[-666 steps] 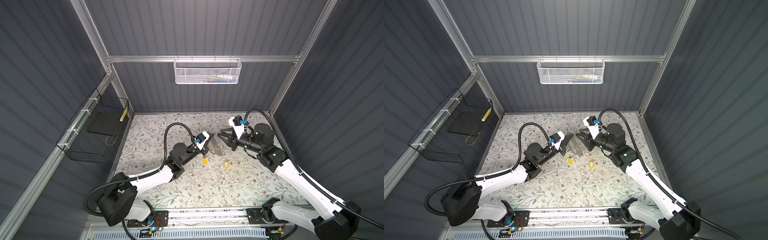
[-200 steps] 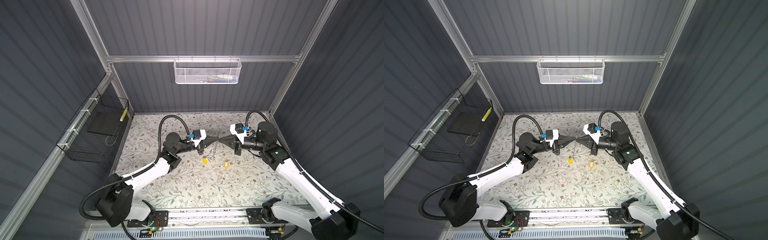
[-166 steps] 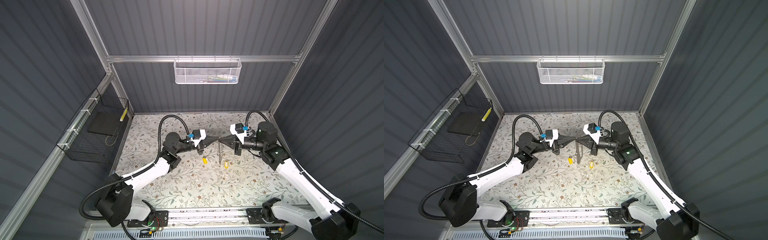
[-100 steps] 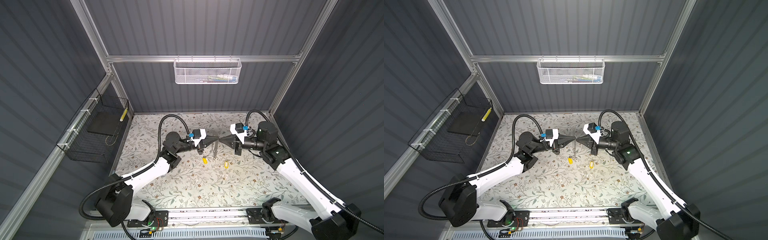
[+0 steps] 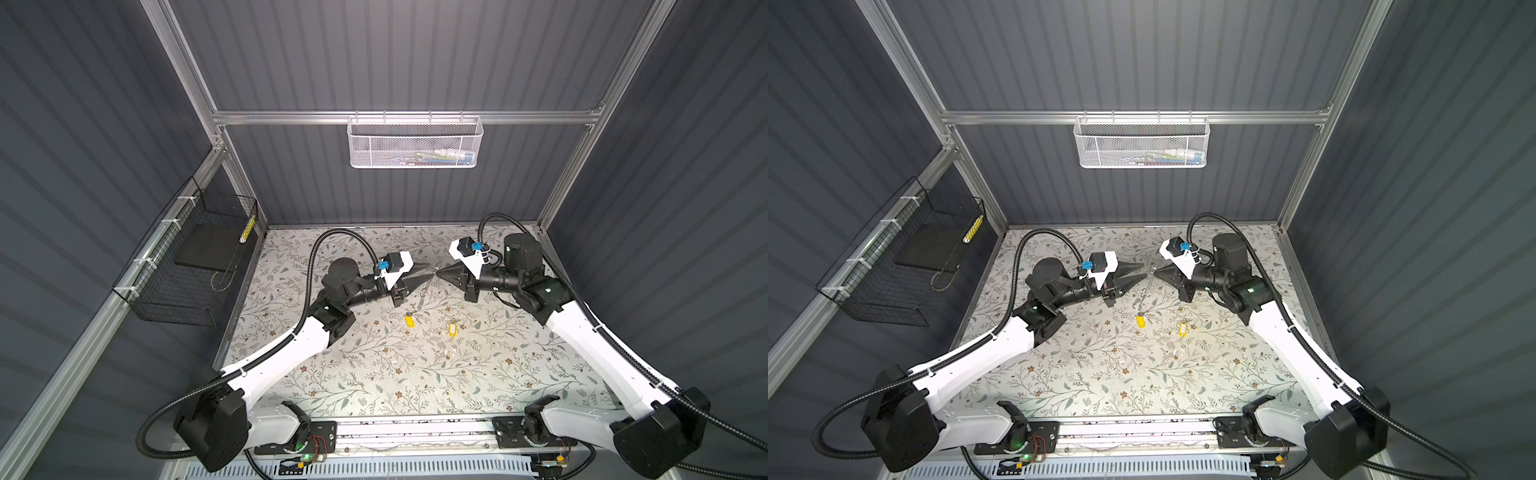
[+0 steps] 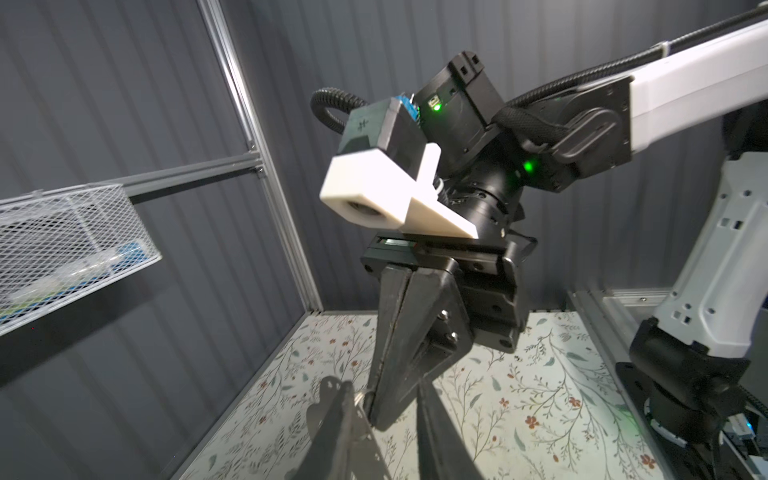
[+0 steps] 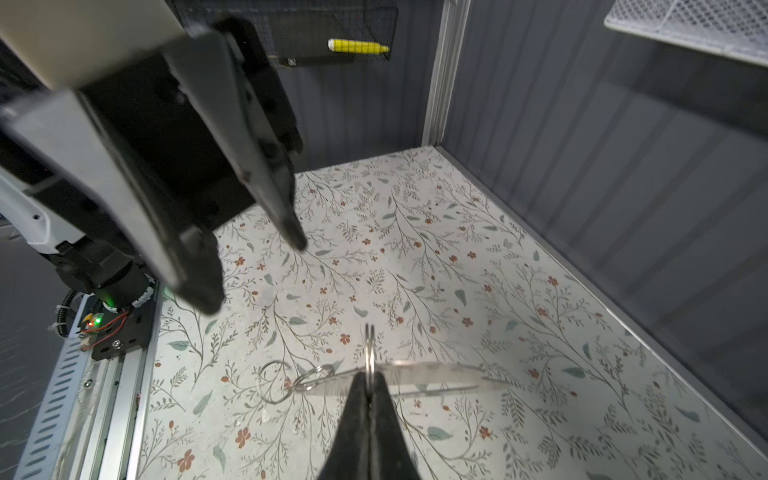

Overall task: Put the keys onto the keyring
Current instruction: 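Lower the held plate and ring toward the yellow-tagged keys with both grippers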

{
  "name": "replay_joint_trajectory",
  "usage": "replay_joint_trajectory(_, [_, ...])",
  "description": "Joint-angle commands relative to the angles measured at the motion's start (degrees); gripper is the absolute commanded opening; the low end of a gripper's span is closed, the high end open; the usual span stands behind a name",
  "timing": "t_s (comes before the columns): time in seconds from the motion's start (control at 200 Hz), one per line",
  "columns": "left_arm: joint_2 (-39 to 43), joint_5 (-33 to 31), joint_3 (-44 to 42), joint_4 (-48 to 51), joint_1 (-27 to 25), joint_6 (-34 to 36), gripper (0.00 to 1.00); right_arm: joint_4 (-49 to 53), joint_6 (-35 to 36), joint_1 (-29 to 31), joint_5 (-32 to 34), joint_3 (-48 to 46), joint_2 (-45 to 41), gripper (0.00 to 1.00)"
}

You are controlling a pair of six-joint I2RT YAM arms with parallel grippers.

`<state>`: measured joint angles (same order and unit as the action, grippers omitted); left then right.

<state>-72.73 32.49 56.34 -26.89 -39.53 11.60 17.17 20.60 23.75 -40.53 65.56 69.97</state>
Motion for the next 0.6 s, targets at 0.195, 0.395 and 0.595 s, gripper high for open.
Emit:
replay_joint_trajectory(0.195, [-2.0,-18.3,13.4,36.0,-0.7,11.3,0.24,21.6,5.1,2.7,11.0,13.1,7.5,0.0])
replay_joint_trajectory(0.395, [-4.3,-17.1,12.7,37.7,-0.9,14.3,0.23,29.0,6.3,3.7,11.5,17.4,10.2,0.0])
replay_joint_trajectory(0.595, [-5.9,-11.4,12.8,37.4,-0.9,14.9,0.26,33.1,7.1,4.3,9.6,19.8,11.6,0.0])
